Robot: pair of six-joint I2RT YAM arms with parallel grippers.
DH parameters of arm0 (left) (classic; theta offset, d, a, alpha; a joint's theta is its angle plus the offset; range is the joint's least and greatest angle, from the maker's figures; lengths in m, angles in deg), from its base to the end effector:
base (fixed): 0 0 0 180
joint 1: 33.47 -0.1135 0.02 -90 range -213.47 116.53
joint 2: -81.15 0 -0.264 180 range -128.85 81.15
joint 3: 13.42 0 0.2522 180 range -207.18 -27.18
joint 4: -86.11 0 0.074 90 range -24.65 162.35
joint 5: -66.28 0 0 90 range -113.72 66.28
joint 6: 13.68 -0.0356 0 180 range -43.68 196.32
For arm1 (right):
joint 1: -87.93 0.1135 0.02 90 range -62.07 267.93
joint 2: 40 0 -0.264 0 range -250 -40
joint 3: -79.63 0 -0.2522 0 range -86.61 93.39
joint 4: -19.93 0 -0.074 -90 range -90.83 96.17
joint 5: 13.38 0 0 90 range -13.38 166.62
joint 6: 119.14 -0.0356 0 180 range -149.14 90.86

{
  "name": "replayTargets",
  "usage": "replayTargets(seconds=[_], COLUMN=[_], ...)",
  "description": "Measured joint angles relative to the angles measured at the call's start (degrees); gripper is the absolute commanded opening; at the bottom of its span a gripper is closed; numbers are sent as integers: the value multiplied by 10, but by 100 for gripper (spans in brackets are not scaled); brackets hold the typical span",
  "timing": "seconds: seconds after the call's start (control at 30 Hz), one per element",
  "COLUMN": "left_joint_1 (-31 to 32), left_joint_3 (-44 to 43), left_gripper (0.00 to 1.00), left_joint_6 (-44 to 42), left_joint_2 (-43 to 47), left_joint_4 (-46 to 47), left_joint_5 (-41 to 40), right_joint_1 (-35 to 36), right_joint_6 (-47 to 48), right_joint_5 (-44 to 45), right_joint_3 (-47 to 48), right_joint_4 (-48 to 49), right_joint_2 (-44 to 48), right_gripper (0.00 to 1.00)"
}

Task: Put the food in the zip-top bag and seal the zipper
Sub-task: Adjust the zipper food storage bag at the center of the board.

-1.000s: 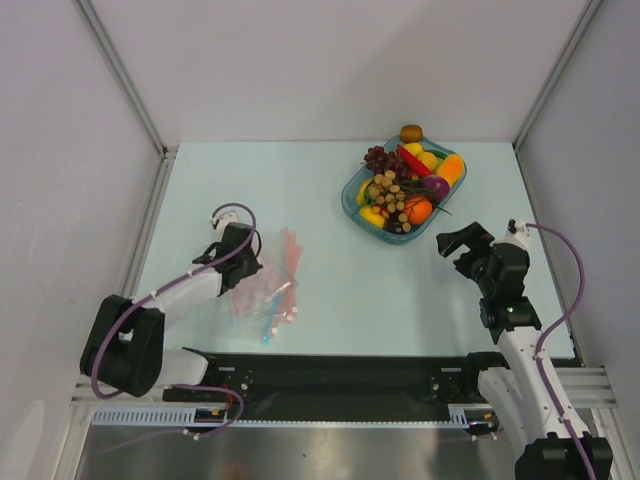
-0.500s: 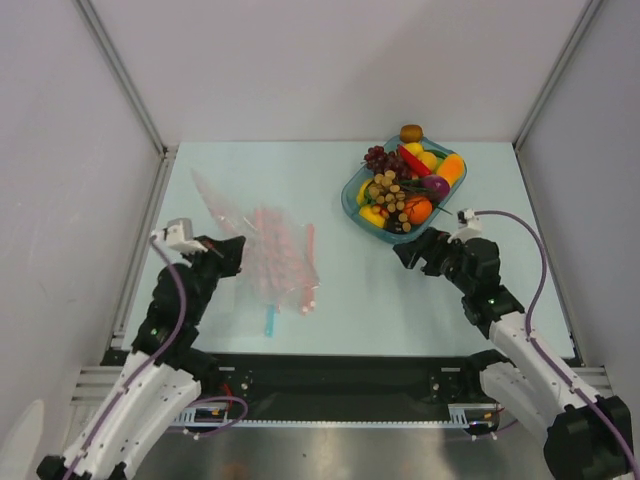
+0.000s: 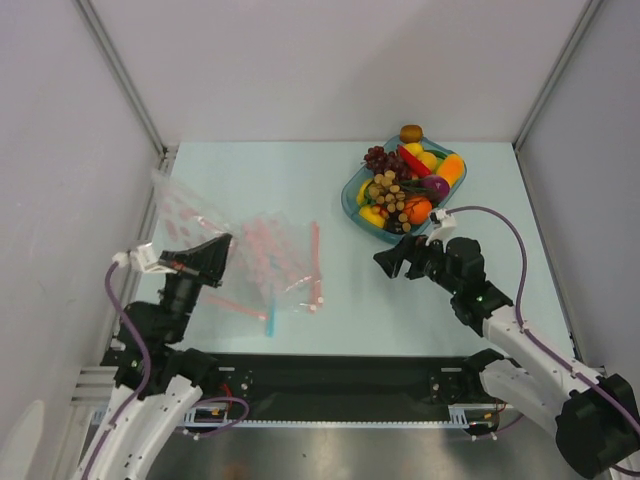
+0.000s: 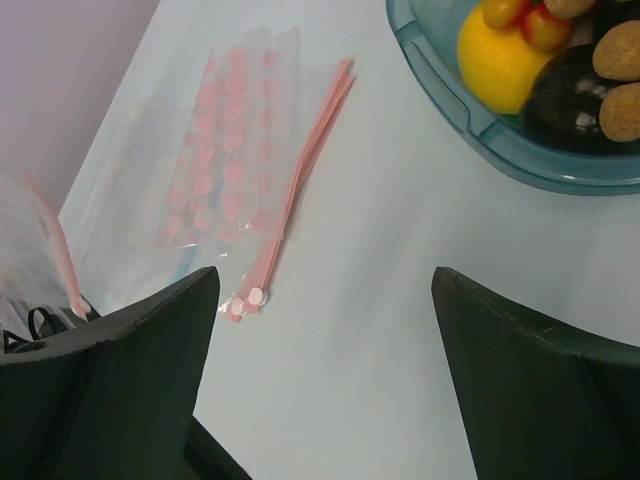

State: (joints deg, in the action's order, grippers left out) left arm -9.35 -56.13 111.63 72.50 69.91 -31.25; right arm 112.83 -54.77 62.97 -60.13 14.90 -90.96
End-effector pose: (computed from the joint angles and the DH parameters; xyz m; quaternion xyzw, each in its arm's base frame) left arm 0.0676 -0.0252 0.3280 -0.1101 0.5795 -0.3662 0.7197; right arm 0.1833 0.0944 0.2422 -0.0667 0.7921 0.3415 0.5015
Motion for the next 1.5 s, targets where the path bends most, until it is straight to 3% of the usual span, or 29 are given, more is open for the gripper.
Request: replayTargets(seconds=[0.2,0.33,0.7,0.93,1.0,1.03,1.07,1.1,1.13,1.17,1.33,1.5], left_joint_1=[9,67,255,263,249,234,218,203,182,161,84,78], left_joint_3=[-15,-30,-140,-152,-140,-127,-113,-99,-80,-62,-17,-32], left_gripper=[0,0,1,6,11,20,35,56,92,100,100,100], left_joint_6=[43,52,53,76,77,78,79,79,81,86,96,62], left_joint_2=[-192,-280,-425,-462,-455,-448,-442,-437,-431,-427,-416,-341], left_joint_4=[76,92,173,171,168,164,162,160,155,144,40,-57], left_joint_5=[140,178,193,182,166,156,150,143,135,126,55,-42], right_joint_1=[6,6,-2,-9,-10,-10,-10,-11,-11,-11,-11,-11], right_joint_6=[8,9,7,2,2,2,2,1,1,0,-2,-2], right_joint_5=[29,70,144,163,164,165,165,164,165,164,164,164], right_joint_3=[3,2,-9,-16,-16,-16,-16,-16,-16,-16,-16,-16], right_joint_4=[-6,-11,-20,-28,-29,-30,-30,-30,-30,-31,-31,-32], right_joint_2=[20,71,124,143,141,140,138,136,134,133,130,122], right_gripper=[93,93,93,93,93,93,93,93,93,93,93,92])
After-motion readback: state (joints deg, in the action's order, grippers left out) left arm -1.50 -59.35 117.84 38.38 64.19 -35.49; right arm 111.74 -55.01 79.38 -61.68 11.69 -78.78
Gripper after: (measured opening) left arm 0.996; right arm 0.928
